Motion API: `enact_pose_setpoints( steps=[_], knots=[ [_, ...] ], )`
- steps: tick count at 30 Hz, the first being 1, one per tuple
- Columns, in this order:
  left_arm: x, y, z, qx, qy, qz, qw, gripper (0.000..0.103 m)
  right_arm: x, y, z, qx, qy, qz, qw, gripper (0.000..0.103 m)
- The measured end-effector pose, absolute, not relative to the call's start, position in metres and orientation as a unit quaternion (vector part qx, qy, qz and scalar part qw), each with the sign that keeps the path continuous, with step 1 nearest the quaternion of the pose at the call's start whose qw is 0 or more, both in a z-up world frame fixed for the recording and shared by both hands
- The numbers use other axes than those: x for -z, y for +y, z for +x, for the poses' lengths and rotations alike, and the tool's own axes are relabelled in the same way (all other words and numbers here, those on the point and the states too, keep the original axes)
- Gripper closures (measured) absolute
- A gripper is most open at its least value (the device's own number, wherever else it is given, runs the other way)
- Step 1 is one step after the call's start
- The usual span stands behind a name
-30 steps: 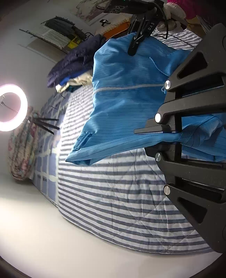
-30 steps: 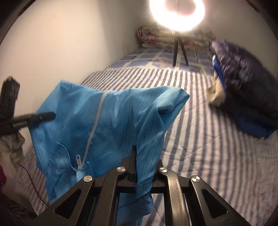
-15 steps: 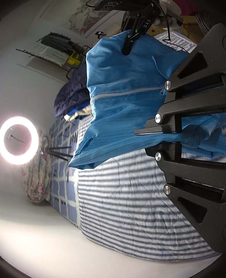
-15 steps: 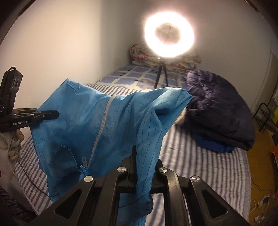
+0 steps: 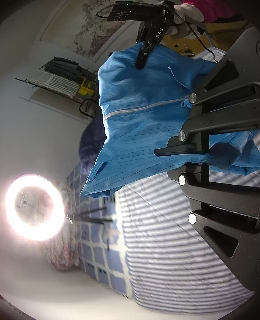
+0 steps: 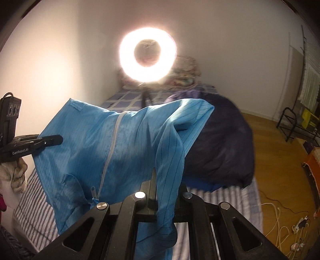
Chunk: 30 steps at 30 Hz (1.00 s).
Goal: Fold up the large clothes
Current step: 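Lift the folded coat with both grippers and carry it toward the navy jacket pile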
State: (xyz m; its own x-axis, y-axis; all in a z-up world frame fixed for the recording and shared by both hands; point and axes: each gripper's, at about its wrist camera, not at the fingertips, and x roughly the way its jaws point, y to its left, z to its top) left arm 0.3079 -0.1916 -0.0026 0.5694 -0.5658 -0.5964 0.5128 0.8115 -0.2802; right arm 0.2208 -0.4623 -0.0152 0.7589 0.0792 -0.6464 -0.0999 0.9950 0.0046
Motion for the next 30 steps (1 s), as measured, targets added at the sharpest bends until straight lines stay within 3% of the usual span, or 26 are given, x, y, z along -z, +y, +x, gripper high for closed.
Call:
enact_pose_setpoints(
  steps=[14,30],
  knots=[
    [-0.035,-0.305,0.467,0.35,0.287,-0.041,0.891,0.101,-0.034,-0.566,0.375,0.032,0.295,-0.024,0.955,0.098],
    [0.037,-0.354,0.562,0.296,0.324,-0.037,0.898,0.101,0.033,-0.602,0.487,0.057,0.343,-0.064,0.935,0.098]
  ],
)
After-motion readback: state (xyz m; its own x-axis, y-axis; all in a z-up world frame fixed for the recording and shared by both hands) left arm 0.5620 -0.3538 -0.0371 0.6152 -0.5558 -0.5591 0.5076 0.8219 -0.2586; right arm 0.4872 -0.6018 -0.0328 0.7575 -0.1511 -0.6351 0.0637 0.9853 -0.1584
